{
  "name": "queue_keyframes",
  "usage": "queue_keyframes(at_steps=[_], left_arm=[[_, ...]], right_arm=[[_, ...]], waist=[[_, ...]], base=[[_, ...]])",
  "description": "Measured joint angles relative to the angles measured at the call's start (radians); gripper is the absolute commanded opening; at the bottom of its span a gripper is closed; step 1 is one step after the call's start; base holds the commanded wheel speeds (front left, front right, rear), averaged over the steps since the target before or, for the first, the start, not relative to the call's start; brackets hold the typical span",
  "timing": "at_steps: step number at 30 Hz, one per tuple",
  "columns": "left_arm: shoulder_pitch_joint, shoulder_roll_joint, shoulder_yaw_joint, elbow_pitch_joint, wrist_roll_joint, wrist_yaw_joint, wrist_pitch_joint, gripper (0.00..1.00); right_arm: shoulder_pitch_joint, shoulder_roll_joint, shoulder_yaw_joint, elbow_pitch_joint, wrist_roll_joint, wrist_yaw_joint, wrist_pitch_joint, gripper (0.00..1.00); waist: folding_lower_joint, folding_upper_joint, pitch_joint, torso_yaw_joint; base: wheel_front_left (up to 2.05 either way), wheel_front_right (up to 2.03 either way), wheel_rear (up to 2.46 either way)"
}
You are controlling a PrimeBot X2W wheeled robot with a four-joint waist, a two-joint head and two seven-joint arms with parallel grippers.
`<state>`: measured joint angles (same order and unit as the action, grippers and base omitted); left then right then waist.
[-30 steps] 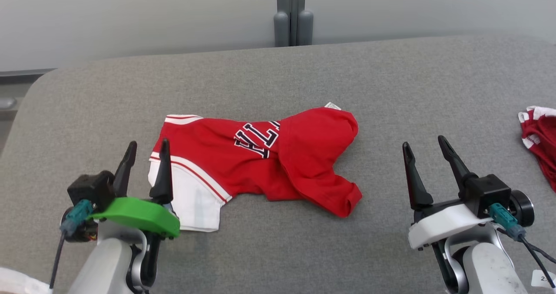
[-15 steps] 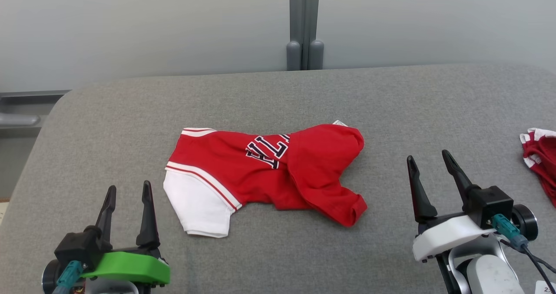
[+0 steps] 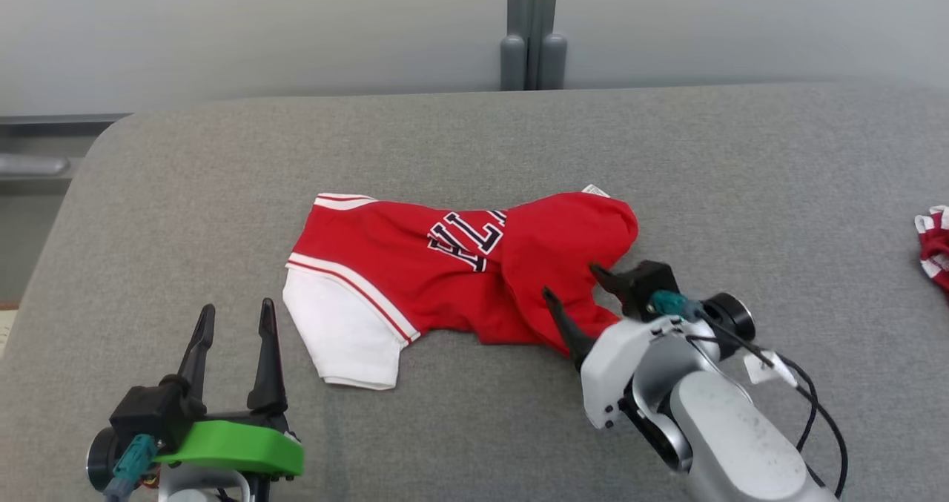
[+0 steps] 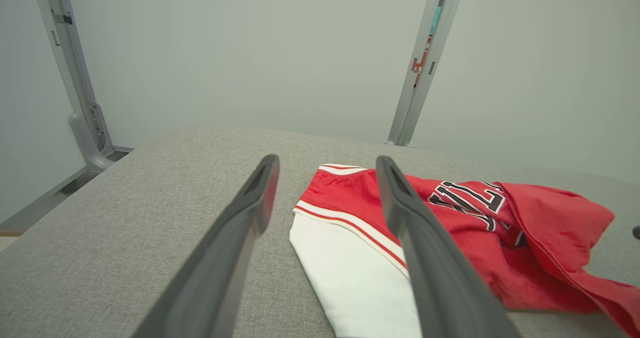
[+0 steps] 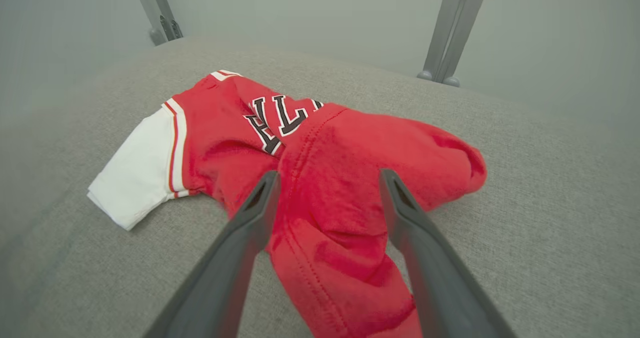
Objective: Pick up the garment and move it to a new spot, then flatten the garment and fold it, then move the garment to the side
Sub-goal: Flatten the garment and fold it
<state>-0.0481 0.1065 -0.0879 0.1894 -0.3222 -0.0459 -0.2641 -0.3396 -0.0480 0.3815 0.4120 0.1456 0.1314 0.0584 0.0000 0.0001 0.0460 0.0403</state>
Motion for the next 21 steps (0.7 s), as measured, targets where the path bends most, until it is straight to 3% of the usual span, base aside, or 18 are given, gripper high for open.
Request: queue_keyframes(at_steps=[6,15,16,17,21], left_arm=[[-0.025,-0.021,-0.002,0.018,0.012,-0.024,0.000,1.00],[-0.052,-0.040,-0.002,0.038,0.020,-0.043,0.000,1.00],[-0.052,-0.042,0.000,0.039,0.022,-0.044,0.000,1.00],[-0.053,-0.044,0.003,0.039,0.025,-0.047,0.000,1.00],[-0.053,-0.049,0.019,0.039,0.028,-0.048,0.000,1.00]], right_arm=[[-0.130,0.000,0.064,0.161,0.060,0.000,0.062,1.00],[-0.200,0.000,0.094,0.297,0.009,0.000,0.123,0.99],[-0.201,0.000,0.090,0.302,-0.001,0.000,0.125,0.38],[-0.201,0.000,0.081,0.304,-0.011,0.000,0.120,0.00],[-0.202,0.000,0.015,0.285,-0.033,0.000,0.075,0.00]], waist=[[0.0000,0.0000,0.026,0.047],[0.0000,-0.0001,0.063,0.115],[0.0000,0.0000,0.066,0.120],[0.0000,0.0000,0.069,0.124],[0.0000,0.0000,0.070,0.121]], base=[[0.00,0.00,0.00],[0.00,0.00,0.00],[0.00,0.00,0.00],[0.00,0.00,0.00],[0.00,0.00,0.00]])
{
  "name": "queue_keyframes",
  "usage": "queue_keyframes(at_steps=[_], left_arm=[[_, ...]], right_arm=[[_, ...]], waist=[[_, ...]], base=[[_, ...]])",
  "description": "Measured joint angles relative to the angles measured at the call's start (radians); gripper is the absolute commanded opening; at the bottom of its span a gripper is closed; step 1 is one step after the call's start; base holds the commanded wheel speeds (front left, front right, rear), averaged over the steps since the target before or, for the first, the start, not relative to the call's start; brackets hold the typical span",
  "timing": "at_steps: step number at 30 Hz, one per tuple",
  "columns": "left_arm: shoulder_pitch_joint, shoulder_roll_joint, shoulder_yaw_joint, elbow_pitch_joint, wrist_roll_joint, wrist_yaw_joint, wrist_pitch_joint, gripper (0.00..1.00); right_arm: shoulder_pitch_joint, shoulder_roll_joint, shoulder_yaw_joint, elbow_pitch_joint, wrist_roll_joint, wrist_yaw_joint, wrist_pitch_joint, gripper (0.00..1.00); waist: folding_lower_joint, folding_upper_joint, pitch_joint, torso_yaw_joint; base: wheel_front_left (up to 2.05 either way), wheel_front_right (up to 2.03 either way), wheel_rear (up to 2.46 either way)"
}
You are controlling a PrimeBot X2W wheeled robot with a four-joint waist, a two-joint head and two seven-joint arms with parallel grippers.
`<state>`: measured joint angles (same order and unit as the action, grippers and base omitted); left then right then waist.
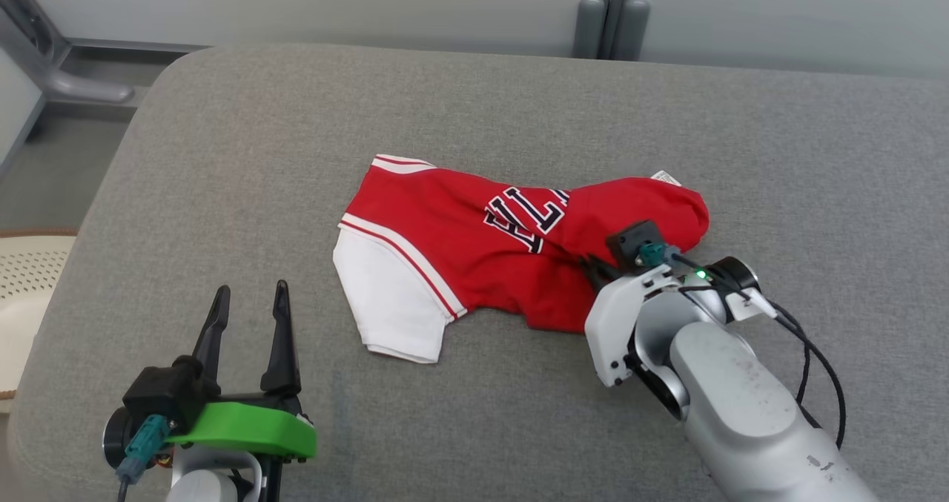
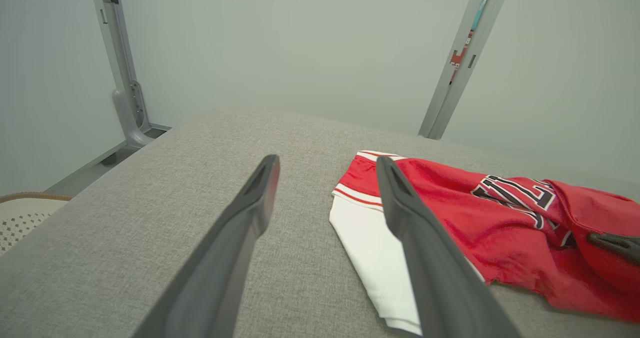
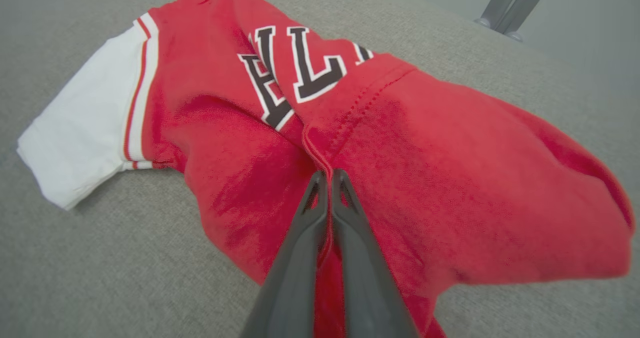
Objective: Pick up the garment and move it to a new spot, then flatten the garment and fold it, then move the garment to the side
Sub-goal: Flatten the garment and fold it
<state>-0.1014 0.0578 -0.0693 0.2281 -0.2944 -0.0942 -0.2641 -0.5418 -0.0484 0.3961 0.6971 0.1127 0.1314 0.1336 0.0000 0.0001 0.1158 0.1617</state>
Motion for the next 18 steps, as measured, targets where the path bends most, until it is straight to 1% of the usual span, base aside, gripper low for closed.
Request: queue_keyframes(at_steps=[4,6,10,12,15,18], left_arm=[[0.004,-0.002,0.008,0.002,0.006,-0.004,0.000,1.00],[0.009,-0.003,0.013,0.002,0.007,-0.008,0.000,1.00],[0.014,-0.004,0.018,-0.001,0.010,-0.011,0.000,1.00],[0.018,-0.005,0.022,-0.005,0.014,-0.012,0.000,1.00],[0.019,-0.005,0.021,-0.008,0.016,-0.013,0.000,1.00],[0.016,-0.006,0.014,-0.012,0.018,-0.019,0.000,1.00]], right_arm=[[0.005,0.002,-0.108,-0.046,0.013,0.000,-0.059,0.00],[0.009,0.001,-0.200,-0.074,0.009,0.000,-0.089,0.00],[0.030,-0.001,-0.420,-0.111,0.001,0.000,-0.127,0.00],[0.031,-0.001,-0.517,-0.121,-0.024,0.000,-0.131,0.00],[0.022,-0.001,-0.626,-0.132,-0.073,0.000,-0.143,0.00],[-0.012,-0.002,-0.695,-0.125,-0.130,0.000,-0.150,0.00]], waist=[[0.0000,0.0000,-0.013,-0.015],[0.0000,0.0000,-0.021,-0.028],[0.0000,0.0000,-0.034,-0.055],[0.0000,0.0000,-0.036,-0.069],[0.0000,-0.0001,-0.031,-0.086],[0.0000,0.0000,-0.015,-0.093]], base=[[0.00,0.00,0.00],[0.00,0.00,0.00],[0.00,0.00,0.00],[0.00,0.00,0.00],[0.00,0.00,0.00],[0.00,0.00,0.00]])
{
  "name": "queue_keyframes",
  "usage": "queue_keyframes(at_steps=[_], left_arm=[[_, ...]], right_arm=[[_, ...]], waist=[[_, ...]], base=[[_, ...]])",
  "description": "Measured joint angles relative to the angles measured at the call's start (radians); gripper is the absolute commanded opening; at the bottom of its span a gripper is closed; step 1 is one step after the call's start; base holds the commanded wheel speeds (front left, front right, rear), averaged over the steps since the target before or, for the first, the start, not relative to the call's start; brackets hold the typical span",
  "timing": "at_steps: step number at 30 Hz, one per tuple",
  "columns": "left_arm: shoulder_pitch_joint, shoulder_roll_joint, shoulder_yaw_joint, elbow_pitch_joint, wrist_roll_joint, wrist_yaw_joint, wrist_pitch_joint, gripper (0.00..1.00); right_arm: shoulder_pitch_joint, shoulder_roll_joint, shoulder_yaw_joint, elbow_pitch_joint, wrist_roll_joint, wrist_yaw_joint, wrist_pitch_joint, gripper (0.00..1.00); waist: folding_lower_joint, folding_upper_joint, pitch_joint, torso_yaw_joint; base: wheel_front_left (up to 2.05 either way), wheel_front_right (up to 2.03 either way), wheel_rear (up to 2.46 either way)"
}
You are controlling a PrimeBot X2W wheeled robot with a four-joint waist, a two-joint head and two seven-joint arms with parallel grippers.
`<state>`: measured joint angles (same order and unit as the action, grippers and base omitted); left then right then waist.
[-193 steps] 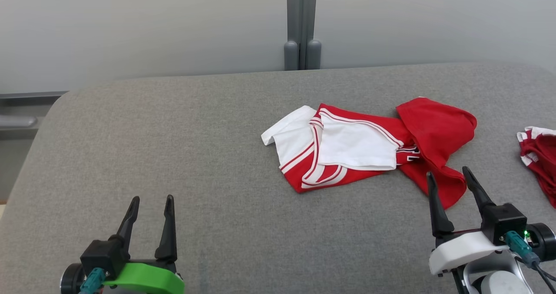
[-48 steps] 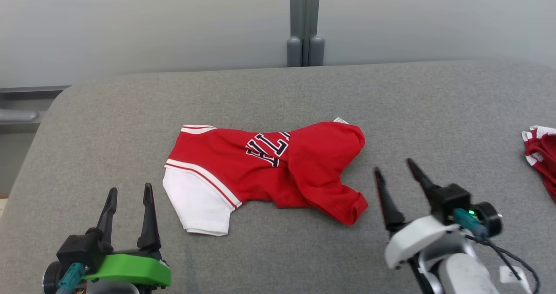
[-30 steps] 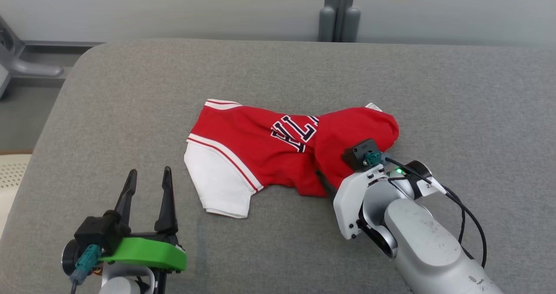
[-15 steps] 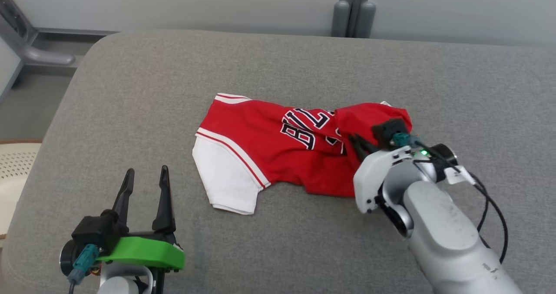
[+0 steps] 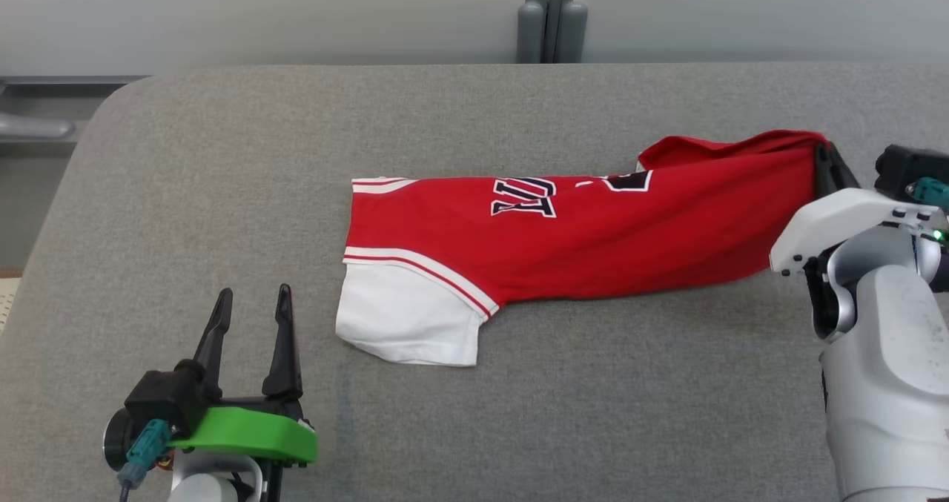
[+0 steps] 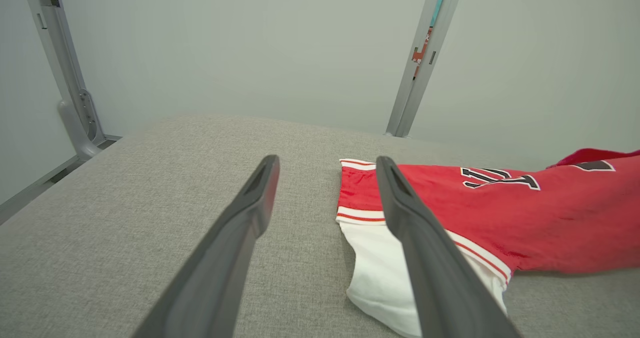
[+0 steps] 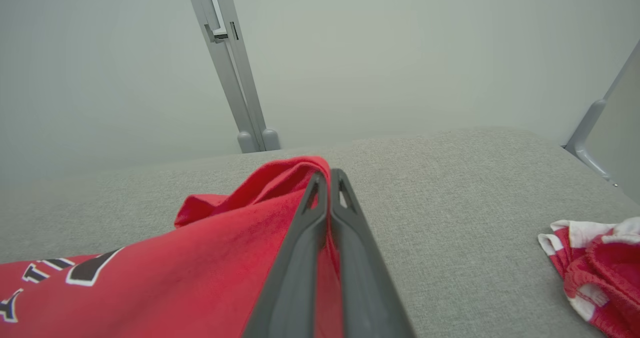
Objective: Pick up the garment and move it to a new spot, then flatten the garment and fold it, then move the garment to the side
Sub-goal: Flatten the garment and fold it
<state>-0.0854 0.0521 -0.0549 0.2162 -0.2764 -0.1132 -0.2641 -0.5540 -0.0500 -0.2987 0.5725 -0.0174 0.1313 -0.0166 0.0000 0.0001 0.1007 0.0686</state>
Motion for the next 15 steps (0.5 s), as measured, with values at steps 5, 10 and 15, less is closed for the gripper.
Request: queue_keyframes(at_steps=[5,10,15], left_arm=[[-0.026,0.000,-0.013,-0.007,0.014,-0.002,0.000,1.00],[-0.043,-0.001,-0.012,-0.005,0.020,-0.006,0.000,1.00],[-0.050,-0.001,-0.007,-0.001,0.024,-0.009,0.000,1.00]], right_arm=[[-0.084,-0.004,-0.091,0.043,-0.107,0.000,-0.003,0.00],[-0.157,-0.038,-0.151,0.101,-0.169,0.000,-0.057,1.00],[-0.180,-0.054,-0.156,0.161,-0.205,0.000,-0.105,1.00]], waist=[[0.0000,0.0000,0.039,0.004],[0.0000,0.0000,0.078,0.018],[0.0000,0.0000,0.099,0.032]], base=[[0.00,0.00,0.00],[0.00,0.00,0.00],[0.00,0.00,0.00]])
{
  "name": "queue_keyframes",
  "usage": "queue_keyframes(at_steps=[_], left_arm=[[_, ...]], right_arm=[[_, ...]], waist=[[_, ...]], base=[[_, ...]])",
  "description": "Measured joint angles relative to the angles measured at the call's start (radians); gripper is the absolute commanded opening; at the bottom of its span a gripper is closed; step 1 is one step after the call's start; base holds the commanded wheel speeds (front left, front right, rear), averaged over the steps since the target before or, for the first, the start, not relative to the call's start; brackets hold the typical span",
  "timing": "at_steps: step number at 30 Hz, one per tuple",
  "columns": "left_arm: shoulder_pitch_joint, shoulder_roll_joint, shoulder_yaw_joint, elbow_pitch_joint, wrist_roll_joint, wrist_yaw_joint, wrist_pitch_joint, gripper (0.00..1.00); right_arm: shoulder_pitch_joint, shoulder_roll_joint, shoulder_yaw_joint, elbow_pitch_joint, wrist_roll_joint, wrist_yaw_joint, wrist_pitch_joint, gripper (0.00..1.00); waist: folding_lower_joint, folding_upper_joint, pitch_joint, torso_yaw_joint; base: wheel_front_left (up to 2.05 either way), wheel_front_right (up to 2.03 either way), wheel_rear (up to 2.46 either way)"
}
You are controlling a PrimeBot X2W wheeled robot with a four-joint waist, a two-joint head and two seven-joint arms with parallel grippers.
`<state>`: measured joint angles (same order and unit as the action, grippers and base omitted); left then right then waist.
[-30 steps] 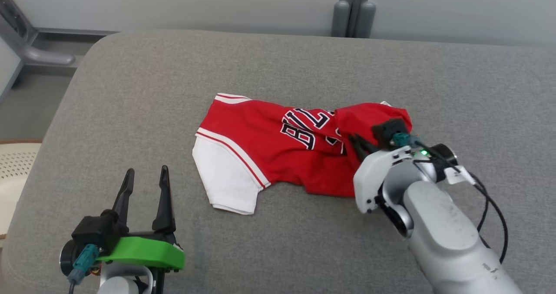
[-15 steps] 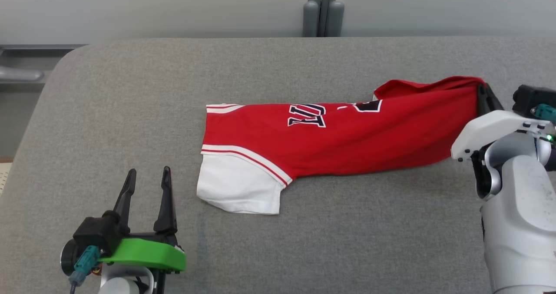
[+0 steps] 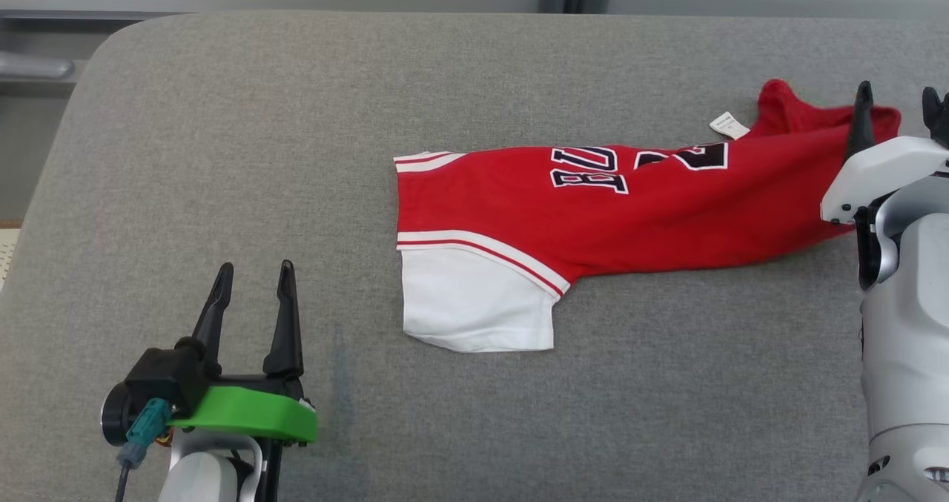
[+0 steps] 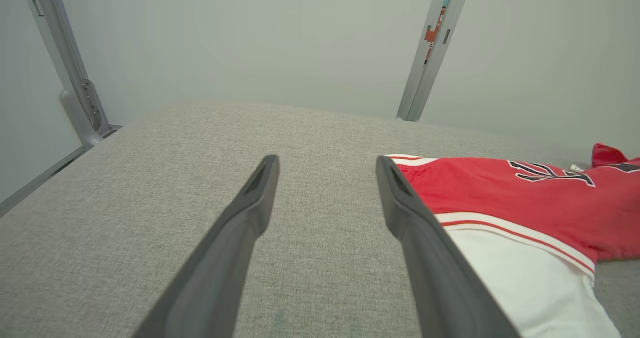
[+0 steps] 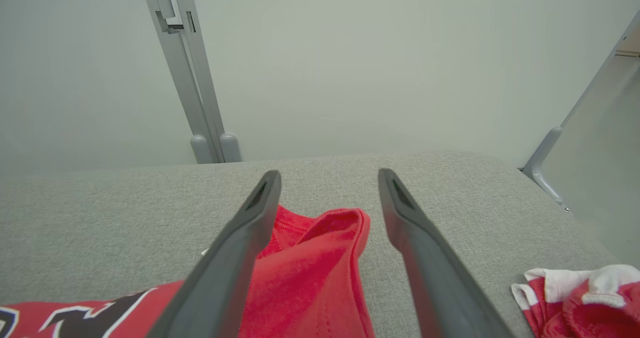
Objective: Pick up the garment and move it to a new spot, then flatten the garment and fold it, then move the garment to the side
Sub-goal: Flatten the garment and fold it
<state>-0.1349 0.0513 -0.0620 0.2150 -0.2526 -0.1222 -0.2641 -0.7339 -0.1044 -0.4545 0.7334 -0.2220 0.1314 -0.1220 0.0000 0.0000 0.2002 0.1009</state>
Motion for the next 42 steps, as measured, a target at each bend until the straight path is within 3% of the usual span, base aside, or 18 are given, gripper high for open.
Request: queue_keyframes(at_steps=[7,14,25,30,42], left_arm=[[0.002,0.000,0.017,0.010,0.016,-0.001,0.000,1.00],[0.027,0.002,0.039,0.008,0.024,-0.002,0.000,1.00],[0.039,0.002,0.034,0.000,0.025,-0.002,0.000,1.00],[0.033,0.002,0.030,-0.006,0.026,-0.004,0.000,1.00],[0.008,0.010,0.023,-0.016,0.031,-0.005,0.000,1.00]], right_arm=[[0.088,0.012,0.045,-0.025,-0.014,0.000,-0.094,1.00],[0.284,0.044,0.178,-0.152,0.104,0.000,-0.118,1.00],[0.434,0.049,0.151,-0.242,0.216,0.000,0.141,1.00],[0.365,0.028,0.144,-0.216,0.270,0.000,0.240,1.00],[0.223,-0.098,0.229,-0.140,0.406,0.000,0.475,1.00]], waist=[[0.0000,0.0000,-0.033,-0.011],[0.0000,0.0000,-0.086,-0.053],[0.0000,0.0000,-0.112,-0.102],[0.0000,0.0000,-0.086,-0.091],[0.0000,0.0000,-0.013,-0.053]], base=[[0.00,0.00,0.00],[0.00,0.00,0.00],[0.00,0.00,0.00],[0.00,0.00,0.00],[0.00,0.00,0.00]])
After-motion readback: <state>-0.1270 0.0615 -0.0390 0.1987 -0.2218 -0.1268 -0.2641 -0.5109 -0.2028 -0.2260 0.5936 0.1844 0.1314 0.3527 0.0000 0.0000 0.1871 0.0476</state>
